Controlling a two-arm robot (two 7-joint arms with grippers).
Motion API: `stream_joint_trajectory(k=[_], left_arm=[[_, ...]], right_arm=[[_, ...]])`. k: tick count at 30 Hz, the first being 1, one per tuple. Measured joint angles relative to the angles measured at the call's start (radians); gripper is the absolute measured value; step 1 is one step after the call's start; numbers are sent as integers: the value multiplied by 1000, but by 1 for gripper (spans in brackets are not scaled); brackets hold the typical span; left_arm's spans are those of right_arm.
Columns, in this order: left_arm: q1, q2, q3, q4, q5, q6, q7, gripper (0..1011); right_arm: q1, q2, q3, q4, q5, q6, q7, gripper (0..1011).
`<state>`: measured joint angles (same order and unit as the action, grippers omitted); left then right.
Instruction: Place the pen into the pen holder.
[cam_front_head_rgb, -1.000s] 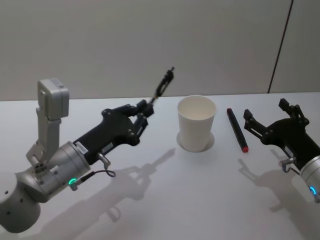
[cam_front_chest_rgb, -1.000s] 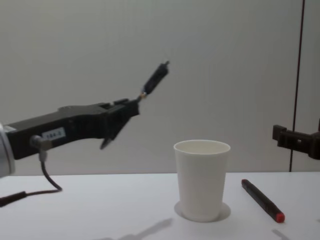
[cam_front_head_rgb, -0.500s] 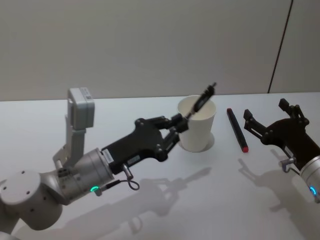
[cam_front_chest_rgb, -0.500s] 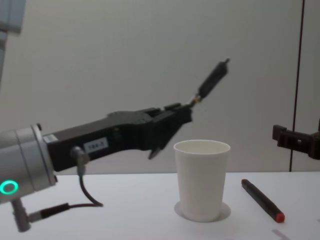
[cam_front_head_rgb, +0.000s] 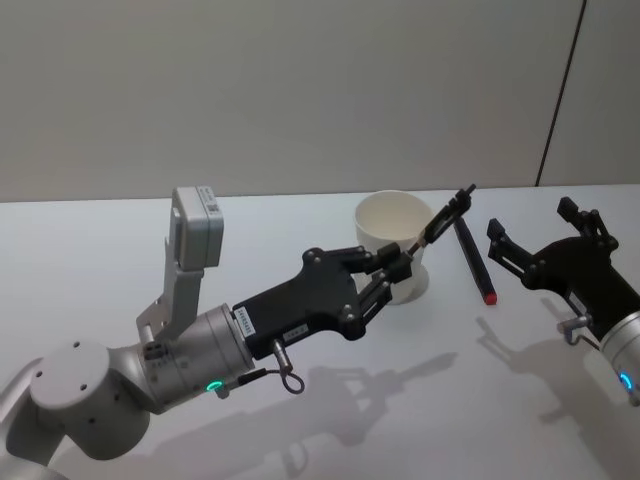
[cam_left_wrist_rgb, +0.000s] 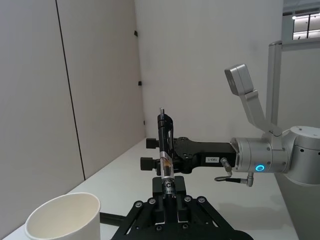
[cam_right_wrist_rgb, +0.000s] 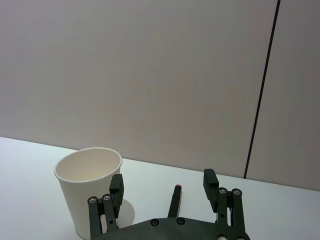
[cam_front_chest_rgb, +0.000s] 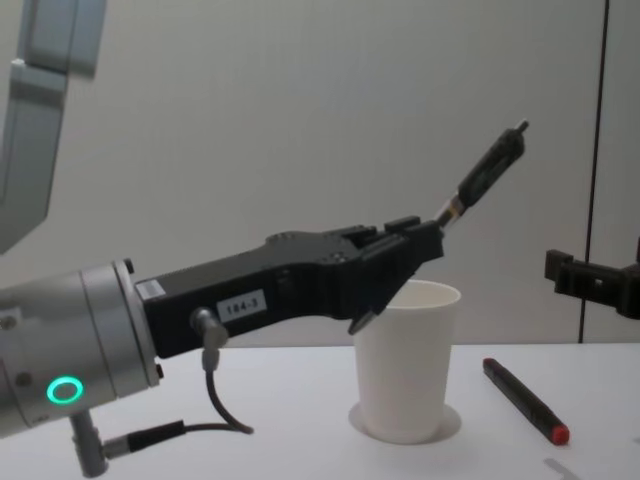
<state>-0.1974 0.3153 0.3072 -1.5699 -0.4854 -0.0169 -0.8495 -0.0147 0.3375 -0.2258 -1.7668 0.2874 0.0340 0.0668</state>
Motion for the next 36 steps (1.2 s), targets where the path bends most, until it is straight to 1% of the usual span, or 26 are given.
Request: stream_joint_trajectory(k=[5, 23, 28, 36], left_arm=[[-3, -5, 8, 3, 6, -3, -6, 138], [-7, -10, 17, 8, 14, -5, -12, 138], [-8, -11, 17, 8, 14, -6, -13, 138], [-9, -11, 18, 9, 15, -6, -14, 138]], right_arm=[[0, 0, 0, 0, 0, 0, 0, 1002], [-1, 1, 1, 0, 4, 0, 8, 1002], [-3, 6, 5, -2, 24, -2, 32, 1002], [-15, 30, 20, -13, 91, -4, 105, 1002]])
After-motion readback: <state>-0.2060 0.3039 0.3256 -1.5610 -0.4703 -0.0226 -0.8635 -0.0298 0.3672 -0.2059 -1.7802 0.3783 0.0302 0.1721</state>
